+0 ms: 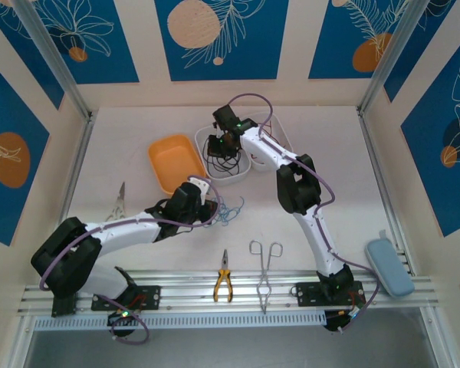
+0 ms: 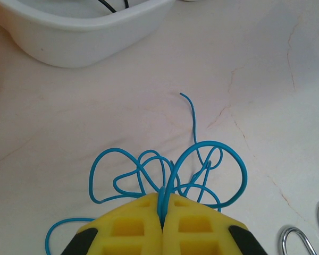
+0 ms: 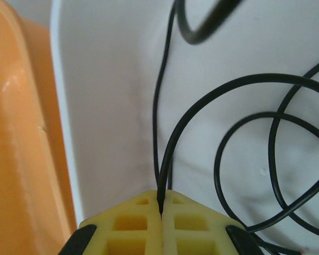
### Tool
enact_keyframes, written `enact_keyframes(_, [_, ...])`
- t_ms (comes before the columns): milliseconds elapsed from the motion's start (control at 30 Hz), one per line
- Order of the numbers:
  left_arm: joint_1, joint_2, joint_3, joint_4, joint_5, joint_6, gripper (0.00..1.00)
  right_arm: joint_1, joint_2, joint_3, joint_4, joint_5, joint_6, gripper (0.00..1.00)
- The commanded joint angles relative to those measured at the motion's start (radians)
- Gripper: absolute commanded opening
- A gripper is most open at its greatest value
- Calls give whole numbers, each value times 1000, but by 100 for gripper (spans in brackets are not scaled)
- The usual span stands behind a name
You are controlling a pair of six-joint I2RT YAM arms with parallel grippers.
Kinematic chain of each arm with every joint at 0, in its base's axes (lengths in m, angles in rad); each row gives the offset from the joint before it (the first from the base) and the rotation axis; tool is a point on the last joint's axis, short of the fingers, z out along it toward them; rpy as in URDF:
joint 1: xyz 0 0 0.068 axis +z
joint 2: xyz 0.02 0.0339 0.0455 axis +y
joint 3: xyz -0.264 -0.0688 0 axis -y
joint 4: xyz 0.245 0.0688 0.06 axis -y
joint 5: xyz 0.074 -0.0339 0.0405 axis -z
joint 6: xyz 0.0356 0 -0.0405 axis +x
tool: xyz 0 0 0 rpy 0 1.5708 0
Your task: Untangle the cables
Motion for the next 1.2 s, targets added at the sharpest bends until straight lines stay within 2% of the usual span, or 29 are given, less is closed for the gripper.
enact_keyframes(0, [7, -2, 1, 23, 12, -15, 0, -11, 14, -25, 93, -38, 36, 0])
enact_keyframes(233, [8, -3, 2, 26, 6, -16, 0, -29, 16, -59, 187, -45, 71, 0])
enact_keyframes(333, [8, -6, 3, 25, 3, -22, 0, -37, 32, -23, 158, -48, 75, 11])
enact_keyframes(567, [9, -29, 4, 10, -9, -14, 3, -39, 0, 104, -65, 7, 6, 38])
enact_keyframes(667, [7, -26, 9, 6, -7, -12, 2, -39, -42, 99, -153, 50, 11, 41])
enact_keyframes(933, [9, -51, 22, -9, -1, -7, 0, -12, -264, -132, -122, 114, -14, 42])
enact_keyframes(1167, [12, -62, 49, -13, 44, -11, 0, -15, -566, -490, -30, 150, 52, 42])
